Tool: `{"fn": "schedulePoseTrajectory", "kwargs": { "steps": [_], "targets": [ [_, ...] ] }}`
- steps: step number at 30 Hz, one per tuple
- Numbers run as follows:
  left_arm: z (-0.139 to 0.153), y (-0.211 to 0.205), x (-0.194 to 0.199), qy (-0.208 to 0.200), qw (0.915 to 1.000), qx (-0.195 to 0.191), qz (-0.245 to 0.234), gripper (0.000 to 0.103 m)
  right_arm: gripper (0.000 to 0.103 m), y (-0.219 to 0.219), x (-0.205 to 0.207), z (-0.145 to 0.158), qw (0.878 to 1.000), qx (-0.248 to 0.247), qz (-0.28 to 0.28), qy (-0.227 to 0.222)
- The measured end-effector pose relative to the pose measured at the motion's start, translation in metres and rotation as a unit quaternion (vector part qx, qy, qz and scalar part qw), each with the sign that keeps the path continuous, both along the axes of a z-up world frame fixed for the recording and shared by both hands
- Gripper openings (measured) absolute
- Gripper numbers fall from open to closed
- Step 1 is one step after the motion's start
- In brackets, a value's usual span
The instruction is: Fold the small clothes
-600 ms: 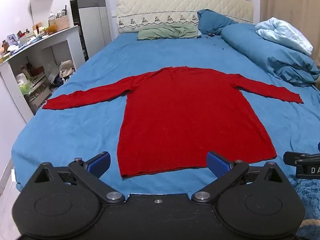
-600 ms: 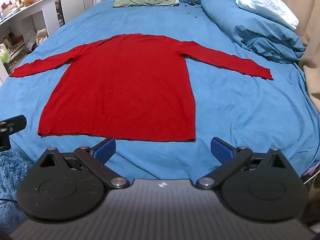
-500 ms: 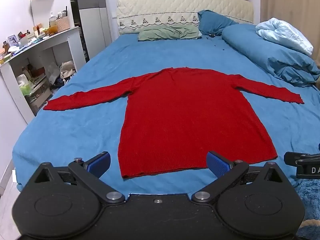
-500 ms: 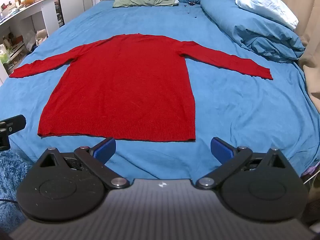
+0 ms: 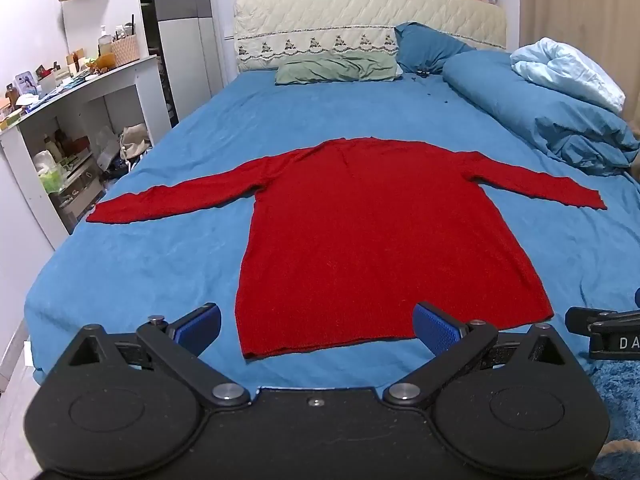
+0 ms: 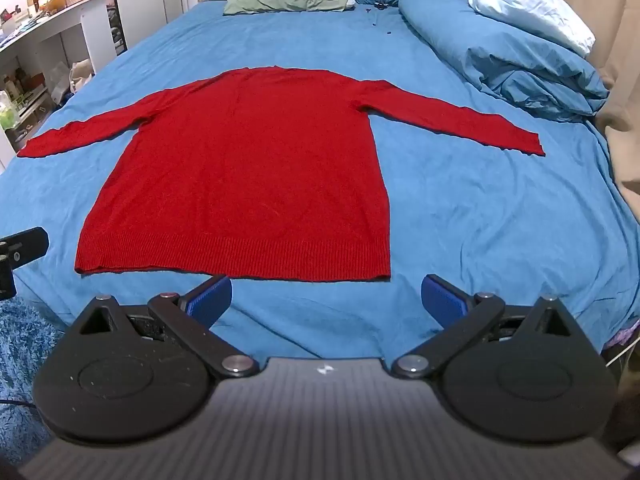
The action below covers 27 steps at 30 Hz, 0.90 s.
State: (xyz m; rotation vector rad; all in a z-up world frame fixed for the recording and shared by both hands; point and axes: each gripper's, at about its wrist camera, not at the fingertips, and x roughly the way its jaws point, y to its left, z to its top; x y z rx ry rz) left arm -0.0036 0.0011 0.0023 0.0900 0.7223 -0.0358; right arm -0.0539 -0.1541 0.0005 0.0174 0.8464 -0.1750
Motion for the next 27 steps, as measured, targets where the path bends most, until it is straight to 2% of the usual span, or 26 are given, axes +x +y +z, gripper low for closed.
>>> {"fn": "schedulePoseTrajectory", "kwargs": {
  "steps": [27],
  "targets": [
    [0.0012, -0.0003, 0.0014, 0.002, 1.0, -0.001, -0.001, 0.103, 0.103, 0.0017, -0.0004, -0.0006, 1.0, 0.002, -0.002, -0.001]
  ]
}}
